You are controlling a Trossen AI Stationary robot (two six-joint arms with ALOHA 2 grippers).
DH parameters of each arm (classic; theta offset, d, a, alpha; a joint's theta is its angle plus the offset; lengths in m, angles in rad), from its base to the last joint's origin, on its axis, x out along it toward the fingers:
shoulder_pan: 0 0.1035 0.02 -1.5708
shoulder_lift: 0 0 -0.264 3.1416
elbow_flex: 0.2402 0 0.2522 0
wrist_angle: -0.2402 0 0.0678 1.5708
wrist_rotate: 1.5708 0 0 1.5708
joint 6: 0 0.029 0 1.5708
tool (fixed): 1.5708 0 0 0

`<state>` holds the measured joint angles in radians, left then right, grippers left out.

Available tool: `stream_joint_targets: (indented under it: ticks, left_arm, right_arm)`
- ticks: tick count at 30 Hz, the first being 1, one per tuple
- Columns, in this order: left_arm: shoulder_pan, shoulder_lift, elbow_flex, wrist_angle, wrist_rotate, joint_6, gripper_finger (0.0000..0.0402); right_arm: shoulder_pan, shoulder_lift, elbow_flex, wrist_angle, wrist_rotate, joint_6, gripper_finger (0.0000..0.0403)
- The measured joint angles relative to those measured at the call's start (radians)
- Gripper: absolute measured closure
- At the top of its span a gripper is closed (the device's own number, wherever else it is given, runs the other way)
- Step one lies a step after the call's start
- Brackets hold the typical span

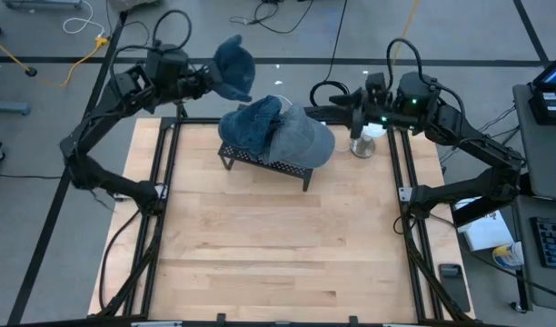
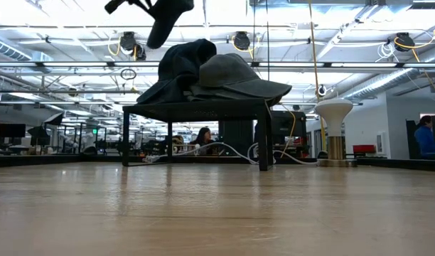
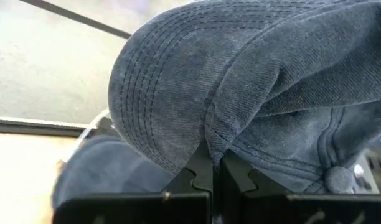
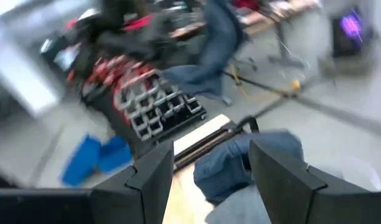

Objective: Pick & Place hat
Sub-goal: Stack the blue cap on the stacked blue cap on the shelf

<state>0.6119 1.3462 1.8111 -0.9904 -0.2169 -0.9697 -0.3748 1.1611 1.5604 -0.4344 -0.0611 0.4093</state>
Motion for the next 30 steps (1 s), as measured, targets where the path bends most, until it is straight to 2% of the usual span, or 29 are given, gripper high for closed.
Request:
stream_joint_targets:
  ticks: [2, 6, 11, 16, 22, 30]
  left_arm:
    - [-0.015, 0.037, 0.063, -0.035, 0.028, 0.018, 0.0401]
    - [-0.041, 0.116, 0.200, -0.104, 0.090, 0.055, 0.0401]
    - [-0.083, 0.201, 0.336, -0.161, 0.123, 0.100, 0.0401]
    - [-0.129, 0.259, 0.408, -0.192, 0.124, 0.127, 0.0401]
    - [-0.168, 0.272, 0.411, -0.197, 0.115, 0.147, 0.0401]
    - [-0.212, 0.271, 0.411, -0.197, 0.086, 0.173, 0.0401]
  right_arm:
    - [0.000, 0.005, 0.000, -0.017, 0.046, 0.150, 0.0202]
    - [0.001, 0.012, 0.000, -0.007, 0.044, 0.355, 0.0194]
    - [0.033, 0.032, -0.001, 0.091, 0.037, 0.519, 0.0157]
    - [0.101, 0.081, 0.000, 0.211, 0.063, 0.648, 0.0126]
    - [0.164, 0.166, -0.001, 0.368, 0.158, 0.652, 0.0123]
    - [0.203, 0.276, -0.001, 0.432, 0.222, 0.712, 0.0132]
